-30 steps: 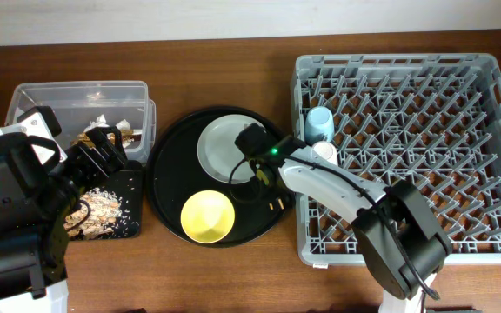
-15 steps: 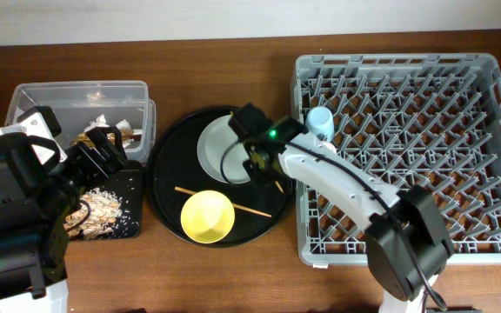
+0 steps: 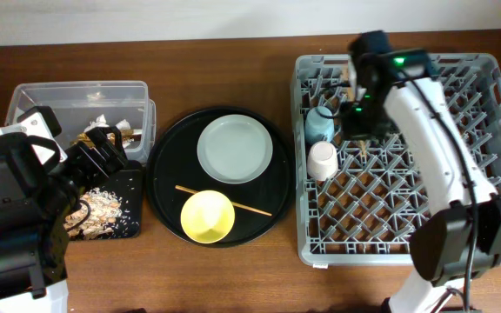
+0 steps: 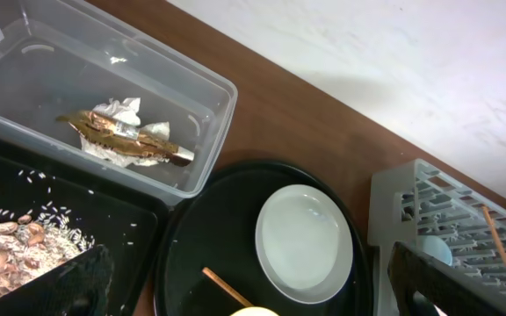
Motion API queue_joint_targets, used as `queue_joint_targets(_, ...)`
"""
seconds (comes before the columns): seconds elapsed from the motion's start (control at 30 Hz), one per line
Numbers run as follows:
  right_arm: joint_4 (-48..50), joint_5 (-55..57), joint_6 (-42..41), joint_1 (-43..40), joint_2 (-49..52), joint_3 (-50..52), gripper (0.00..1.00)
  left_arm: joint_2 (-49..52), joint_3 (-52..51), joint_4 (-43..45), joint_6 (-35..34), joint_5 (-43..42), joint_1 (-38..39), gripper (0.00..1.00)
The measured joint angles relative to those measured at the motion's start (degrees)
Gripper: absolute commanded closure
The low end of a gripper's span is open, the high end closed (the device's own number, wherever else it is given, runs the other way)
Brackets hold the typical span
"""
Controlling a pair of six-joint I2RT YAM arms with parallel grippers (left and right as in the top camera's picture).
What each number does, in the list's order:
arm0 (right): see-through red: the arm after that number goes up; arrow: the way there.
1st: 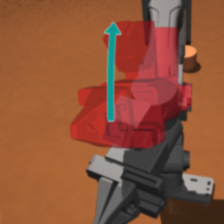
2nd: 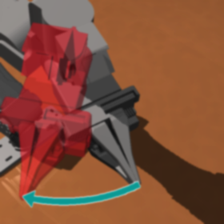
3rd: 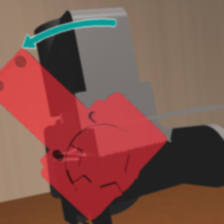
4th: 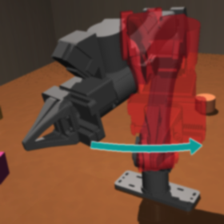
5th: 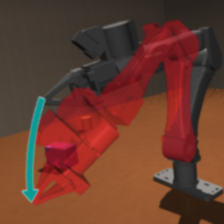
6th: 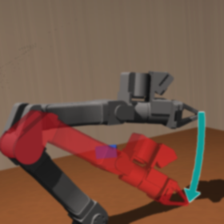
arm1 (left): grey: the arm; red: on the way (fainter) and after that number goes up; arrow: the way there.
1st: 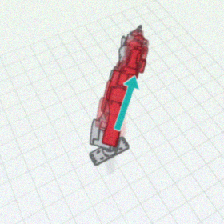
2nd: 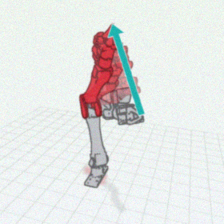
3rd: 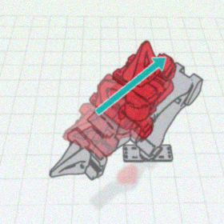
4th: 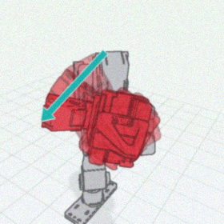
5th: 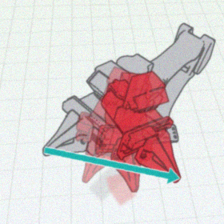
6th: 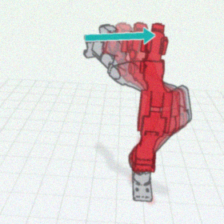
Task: Sort waste into correct bins and load items into the dishwasher rack
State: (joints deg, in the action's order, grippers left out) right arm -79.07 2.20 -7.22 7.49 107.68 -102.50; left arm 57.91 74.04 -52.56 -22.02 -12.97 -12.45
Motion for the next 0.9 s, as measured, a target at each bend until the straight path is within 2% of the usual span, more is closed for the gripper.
queue_joint_targets(0.13, 7.5, -3.2, 1.4, -3.3, 0.1, 8.6, 0.96, 0.0, 0.0, 0.0, 0.0, 0.0, 0.0, 0.01)
queue_joint_targets(0.17, 8.5, -3.6, 1.6, -3.3, 0.1, 9.8, 0.92, 0.0, 0.0, 0.0, 0.0, 0.0, 0.0, 0.01)
queue_joint_targets(0.23, 9.8, -4.3, 1.9, -3.3, 0.1, 11.6, 0.70, 0.0, 0.0, 0.0, 0.0, 0.0, 0.0, 0.01)
queue_joint_targets(0.3, 10.0, -4.7, 2.1, -3.3, 0.1, 12.2, 0.62, 0.0, 0.0, 0.0, 0.0, 0.0, 0.0, 0.01)
queue_joint_targets(0.5, 9.9, -4.7, 2.5, -3.3, 0.1, 12.2, 0.62, 0.0, 0.0, 0.0, 0.0, 0.0, 0.0, 0.01)
queue_joint_targets(0.6, 6.6, -6.8, 4.3, -2.5, -0.1, 9.2, 0.62, 0.0, 0.0, 0.0, 0.0, 0.0, 0.0, 0.01)
queue_joint_targets(0.67, 6.1, -9.3, 5.9, 0.4, -1.1, 6.6, 0.62, 0.0, 0.0, 0.0, 0.0, 0.0, 0.0, 0.01)
queue_joint_targets(0.73, 6.3, -12.0, 8.1, 6.6, -3.9, 5.3, 0.60, 0.0, 0.0, 0.0, 0.0, 0.0, 0.0, 0.01)
queue_joint_targets(0.8, 6.3, -13.4, 9.9, 13.2, -5.6, 4.8, 0.43, 0.0, 0.0, 0.0, 0.0, 0.0, 0.0, 0.01)
queue_joint_targets(0.83, 6.3, -14.0, 11.0, 16.0, -5.7, 4.8, 0.40, 0.0, 0.0, 0.0, 0.0, 0.0, 0.0, 0.01)
queue_joint_targets(0.9, 7.3, -14.6, 11.7, 21.0, -5.7, 5.4, 0.43, 0.0, 0.0, 0.0, 0.0, 0.0, 0.0, 0.01)
